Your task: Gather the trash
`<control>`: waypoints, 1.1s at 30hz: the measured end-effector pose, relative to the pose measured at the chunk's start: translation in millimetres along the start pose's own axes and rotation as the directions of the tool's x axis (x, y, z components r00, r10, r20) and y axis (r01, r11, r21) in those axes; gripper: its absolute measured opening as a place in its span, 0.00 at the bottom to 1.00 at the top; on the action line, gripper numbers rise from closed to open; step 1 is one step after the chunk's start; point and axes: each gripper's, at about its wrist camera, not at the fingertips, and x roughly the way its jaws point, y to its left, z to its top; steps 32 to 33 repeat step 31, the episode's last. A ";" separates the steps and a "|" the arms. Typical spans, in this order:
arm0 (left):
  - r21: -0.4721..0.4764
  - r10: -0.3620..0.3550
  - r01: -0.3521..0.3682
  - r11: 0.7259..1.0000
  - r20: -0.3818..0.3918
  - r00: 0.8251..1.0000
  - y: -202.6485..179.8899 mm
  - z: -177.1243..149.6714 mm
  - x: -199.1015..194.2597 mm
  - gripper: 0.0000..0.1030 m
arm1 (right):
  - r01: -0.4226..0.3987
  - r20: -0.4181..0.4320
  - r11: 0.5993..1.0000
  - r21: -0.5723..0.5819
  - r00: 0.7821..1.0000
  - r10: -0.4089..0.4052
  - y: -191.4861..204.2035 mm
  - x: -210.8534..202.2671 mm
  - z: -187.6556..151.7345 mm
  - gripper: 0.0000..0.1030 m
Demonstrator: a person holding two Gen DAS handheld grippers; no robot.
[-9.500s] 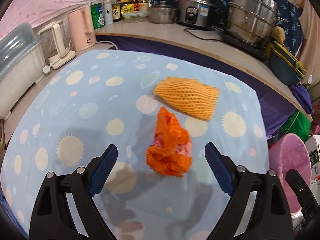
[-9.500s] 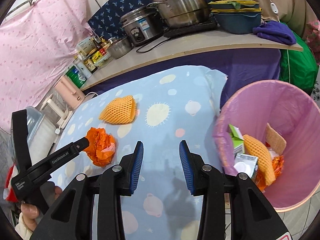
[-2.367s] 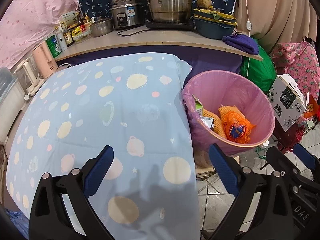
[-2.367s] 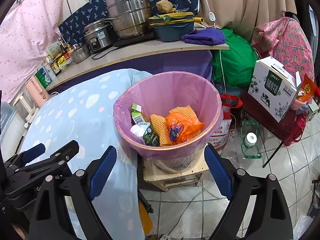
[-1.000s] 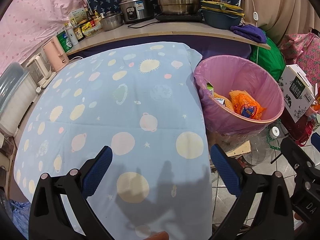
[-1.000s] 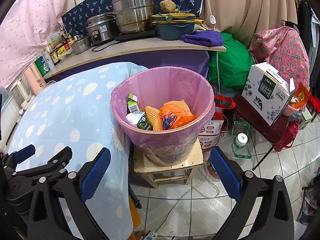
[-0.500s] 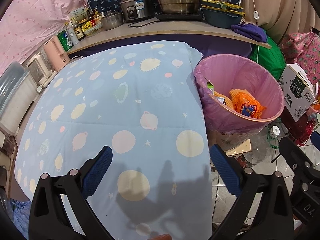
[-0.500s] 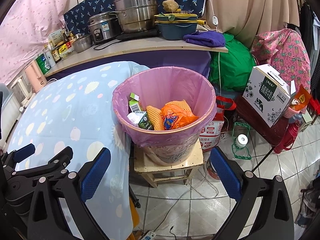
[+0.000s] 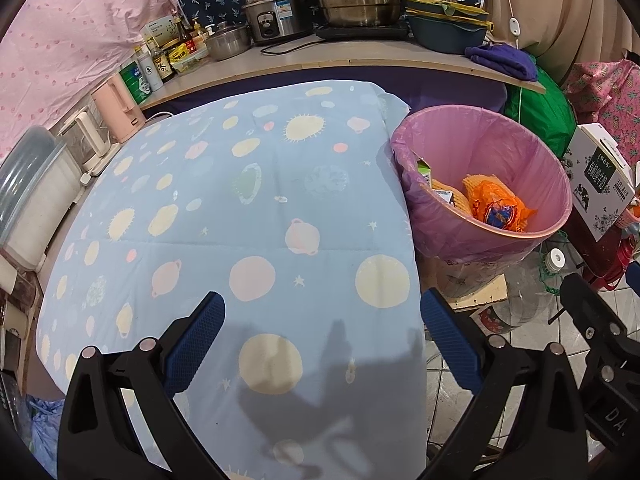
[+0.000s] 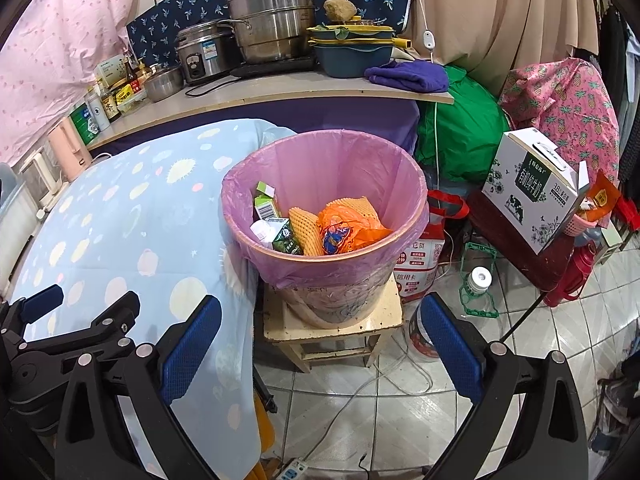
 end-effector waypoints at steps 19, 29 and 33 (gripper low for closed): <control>-0.010 0.009 -0.009 1.000 -0.015 1.000 5.0 -0.4 1.4 0.91 | -0.016 -0.005 1.000 -0.012 1.000 0.016 3.6 4.6 0.9 0.94; -0.012 0.020 -0.020 1.000 -0.016 1.000 5.4 -0.4 1.7 0.91 | -0.017 -0.006 1.000 -0.015 1.000 0.017 4.8 5.2 1.3 0.94; -0.015 0.018 -0.019 1.000 -0.019 1.000 5.3 -0.7 1.5 0.91 | -0.019 -0.007 1.000 -0.016 1.000 0.019 5.8 6.0 1.6 0.94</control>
